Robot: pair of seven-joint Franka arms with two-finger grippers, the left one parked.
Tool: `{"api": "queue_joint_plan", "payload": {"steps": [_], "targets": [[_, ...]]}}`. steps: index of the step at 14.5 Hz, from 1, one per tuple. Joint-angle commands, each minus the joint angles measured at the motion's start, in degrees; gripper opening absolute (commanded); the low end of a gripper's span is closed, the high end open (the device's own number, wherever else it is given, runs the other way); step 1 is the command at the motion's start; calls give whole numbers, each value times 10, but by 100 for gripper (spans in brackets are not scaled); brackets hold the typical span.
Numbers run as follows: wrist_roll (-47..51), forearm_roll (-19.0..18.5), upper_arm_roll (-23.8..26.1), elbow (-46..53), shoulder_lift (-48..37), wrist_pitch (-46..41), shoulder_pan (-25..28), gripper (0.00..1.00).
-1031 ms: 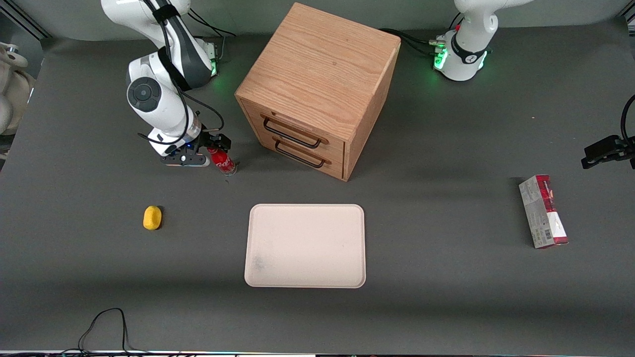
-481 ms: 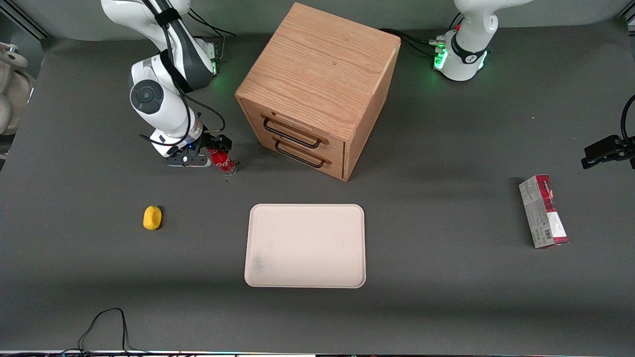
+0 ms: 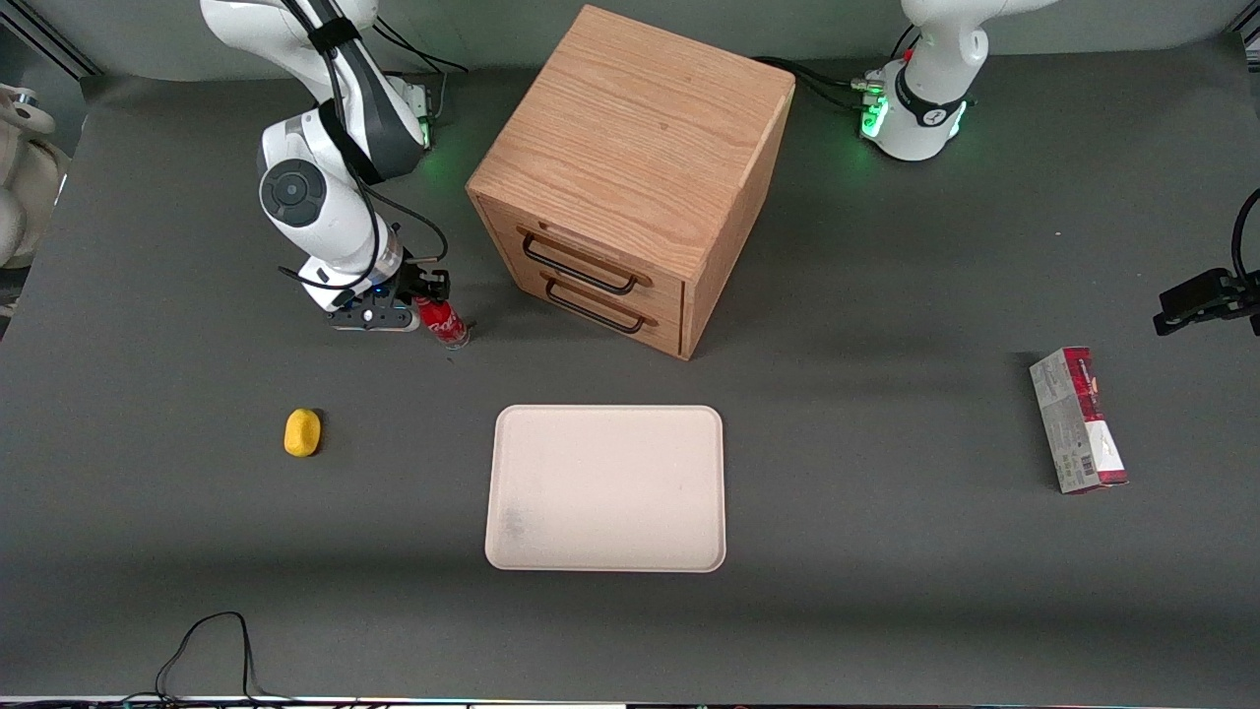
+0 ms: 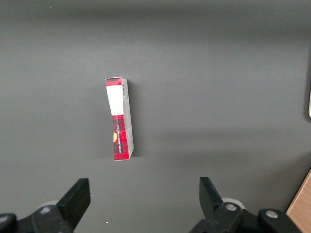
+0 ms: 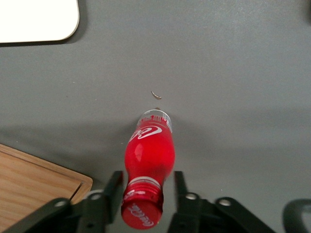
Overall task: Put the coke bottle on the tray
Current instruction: 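Lift the bottle with the right gripper and carry it toward the pink tray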
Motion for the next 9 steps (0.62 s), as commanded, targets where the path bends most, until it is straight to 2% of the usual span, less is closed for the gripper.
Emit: {"api": "queue_joint_plan", "payload": {"steps": [1,7,9], "targets": [[-15,7,-1,-5,-7,8,1,0],[-14,7,-3,17,-15,-1,-2,0],[-14,8,-4,68,-14,-56,-7,0]]}}
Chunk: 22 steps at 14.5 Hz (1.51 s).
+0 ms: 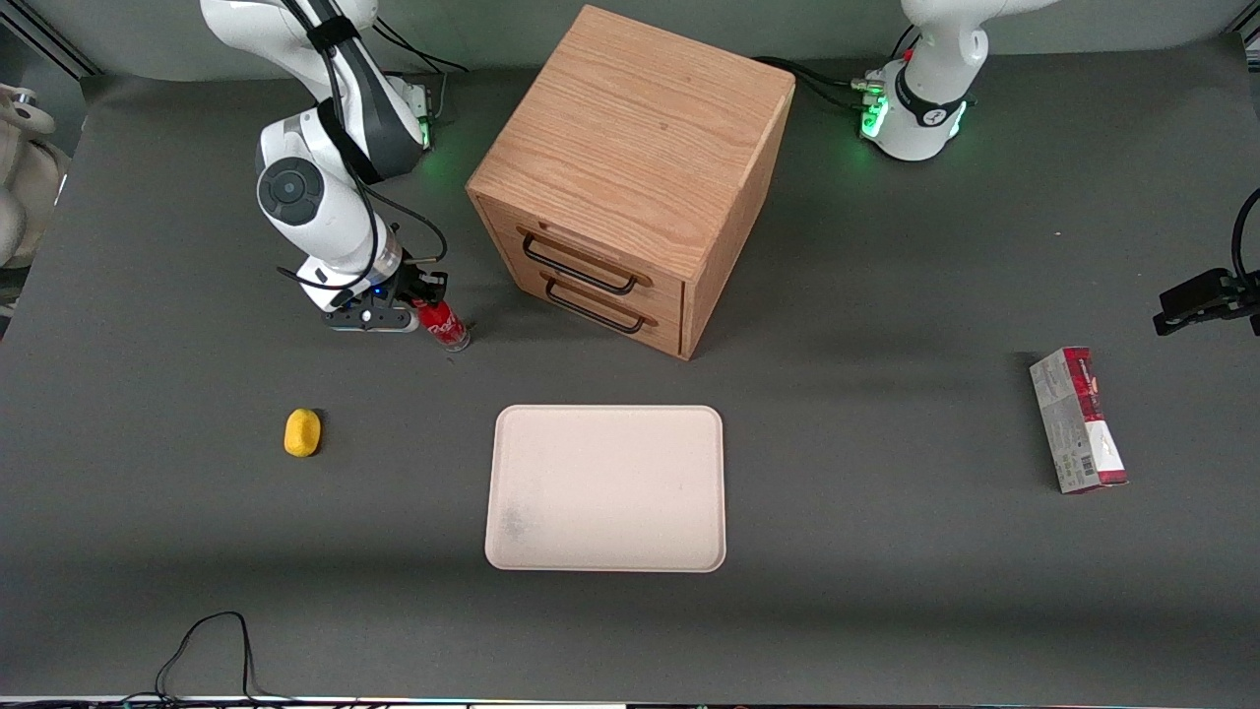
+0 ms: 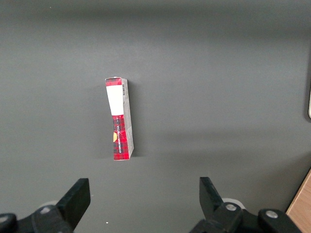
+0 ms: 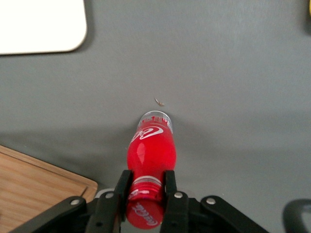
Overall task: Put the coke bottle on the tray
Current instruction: 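Lift the bottle with the right gripper and carry it toward the pink tray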
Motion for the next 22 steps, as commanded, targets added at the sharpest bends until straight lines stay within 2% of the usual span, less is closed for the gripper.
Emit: {"api": "queue_joint_plan", "payload": {"steps": [1,4,6,9,11,16,18,20,22], "targets": [[-10,8,-5,89,-7,-92,-13,0],[-13,8,-8,220,8,-222,-35,0],[-12,13,-8,344,40,-336,-46,0],[-6,13,-10,588,144,-526,-57,0],[-3,8,-10,701,200,-602,-57,0],[19,-16,-6,788,277,-604,-51,0],[74,-21,-5,823,332,-564,-36,0],[114,-44,-4,825,367,-495,-14,0],[169,-52,-7,825,404,-440,14,0]]}}
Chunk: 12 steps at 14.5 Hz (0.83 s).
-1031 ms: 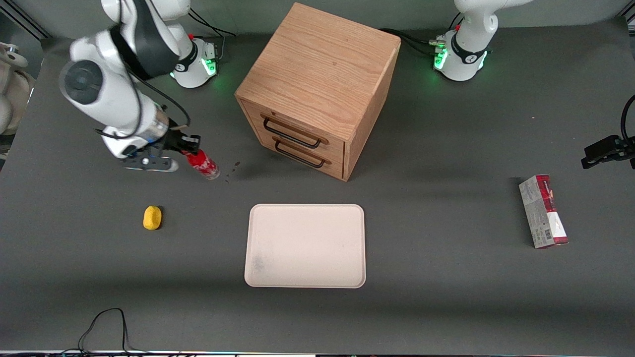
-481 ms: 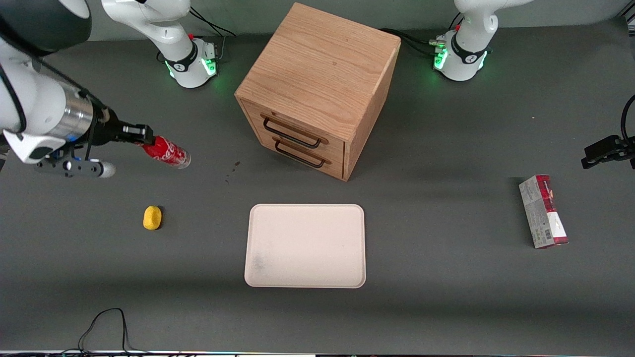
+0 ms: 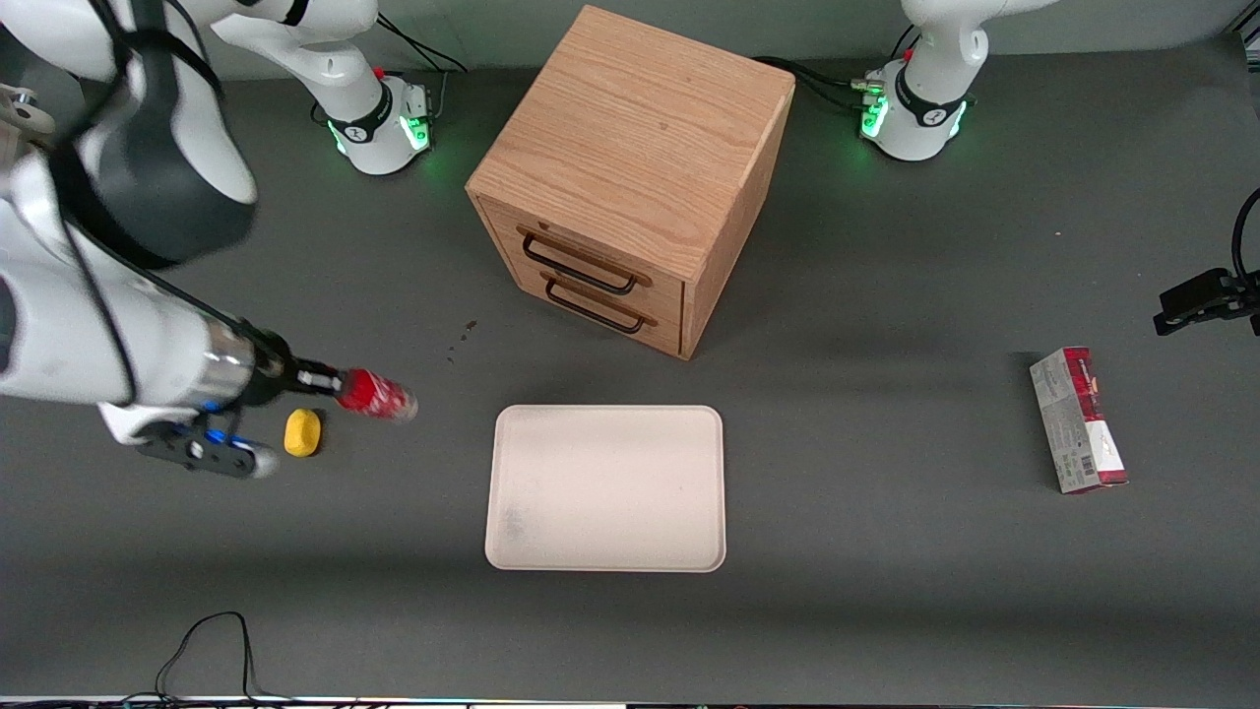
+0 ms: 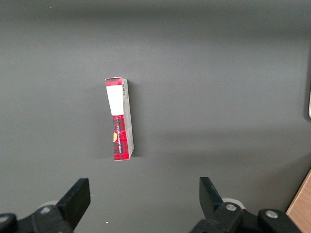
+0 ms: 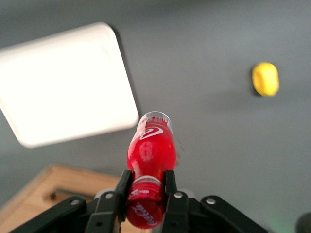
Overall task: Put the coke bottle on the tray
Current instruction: 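Lift the bottle with the right gripper and carry it toward the pink tray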
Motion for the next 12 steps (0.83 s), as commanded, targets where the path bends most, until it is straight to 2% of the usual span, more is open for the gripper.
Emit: {"api": "queue_joint_plan", "payload": {"steps": [1,3,6,9,12], "targets": [[86,-24,0,46,69,63,37,0],[109,-41,0,47,90,115,42,0],[118,-41,0,47,108,151,42,0],[185,-41,1,47,131,203,43,0],[202,-51,-1,46,154,232,56,0]]}}
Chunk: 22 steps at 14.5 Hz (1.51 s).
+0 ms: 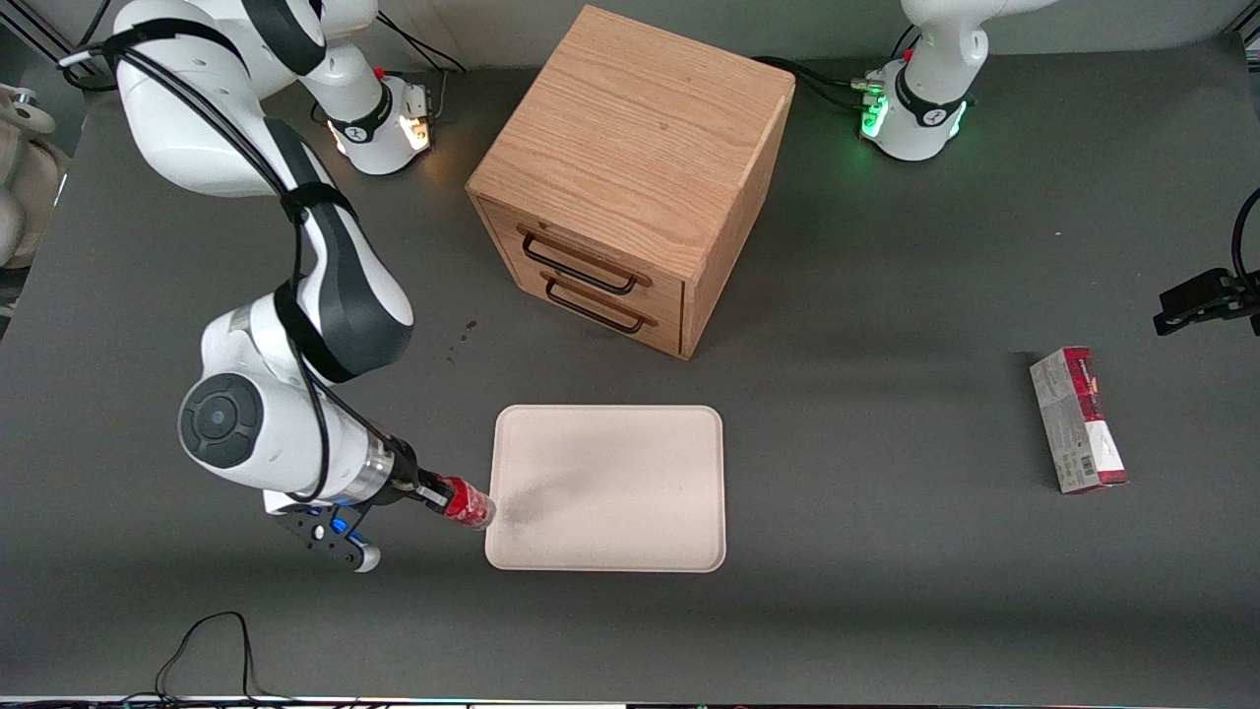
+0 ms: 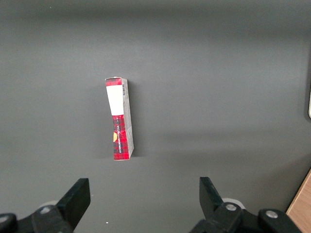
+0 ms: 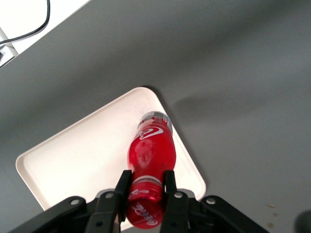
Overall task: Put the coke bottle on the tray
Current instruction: 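Lower the bottle onto the tray's edge and open the right gripper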
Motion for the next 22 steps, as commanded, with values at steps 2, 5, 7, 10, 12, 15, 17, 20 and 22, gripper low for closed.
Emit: {"api": "queue_joint_plan", "payload": {"steps": [2,5,7,10,12,15,17,20,22], "targets": [[28,-17,1,29,33,18,10,0],[41,-30,0,28,51,37,21,0],[54,-41,0,28,63,52,30,0],[60,-42,0,25,67,58,32,0],[60,-43,0,25,73,64,33,0],[60,-43,0,25,73,66,33,50],[59,-54,0,24,73,66,33,100],[59,-59,1,24,72,66,33,100],[52,-60,0,24,67,61,28,100]]}}
